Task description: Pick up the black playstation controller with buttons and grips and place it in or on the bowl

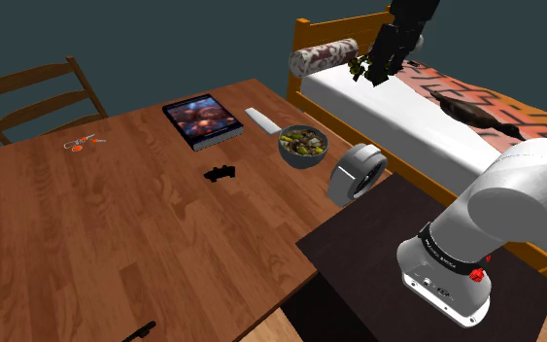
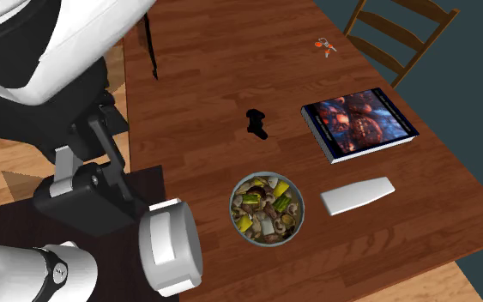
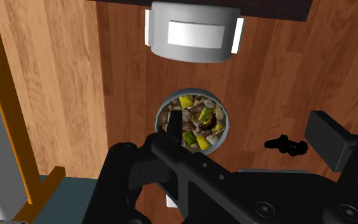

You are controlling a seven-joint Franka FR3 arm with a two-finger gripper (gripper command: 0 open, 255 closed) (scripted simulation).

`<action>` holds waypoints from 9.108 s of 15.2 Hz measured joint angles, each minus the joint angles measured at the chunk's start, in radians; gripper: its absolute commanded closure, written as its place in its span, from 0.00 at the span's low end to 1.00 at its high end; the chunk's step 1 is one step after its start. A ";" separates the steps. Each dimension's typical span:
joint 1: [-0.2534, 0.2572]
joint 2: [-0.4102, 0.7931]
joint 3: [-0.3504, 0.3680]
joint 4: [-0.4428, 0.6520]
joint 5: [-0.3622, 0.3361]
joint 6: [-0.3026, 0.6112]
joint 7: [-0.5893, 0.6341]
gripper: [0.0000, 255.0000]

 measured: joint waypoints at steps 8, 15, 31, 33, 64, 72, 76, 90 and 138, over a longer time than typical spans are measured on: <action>0.045 0.195 0.050 0.014 0.016 0.163 -0.013 0.00; 0.091 0.437 0.117 0.080 0.019 0.321 -0.012 0.00; 0.191 1.045 0.219 0.451 -0.116 0.500 0.028 0.00; 0.211 1.117 0.224 0.506 -0.139 0.507 0.034 0.00; 0.330 1.526 0.215 0.850 -0.251 0.544 0.045 1.00; 0.176 1.346 0.332 0.515 -0.240 0.847 -0.250 0.00; 0.147 1.348 0.349 0.457 -0.250 0.942 -0.323 0.00; 0.164 1.397 0.332 0.469 -0.270 0.982 -0.316 1.00; -0.066 0.901 0.418 0.267 0.007 0.704 -0.623 1.00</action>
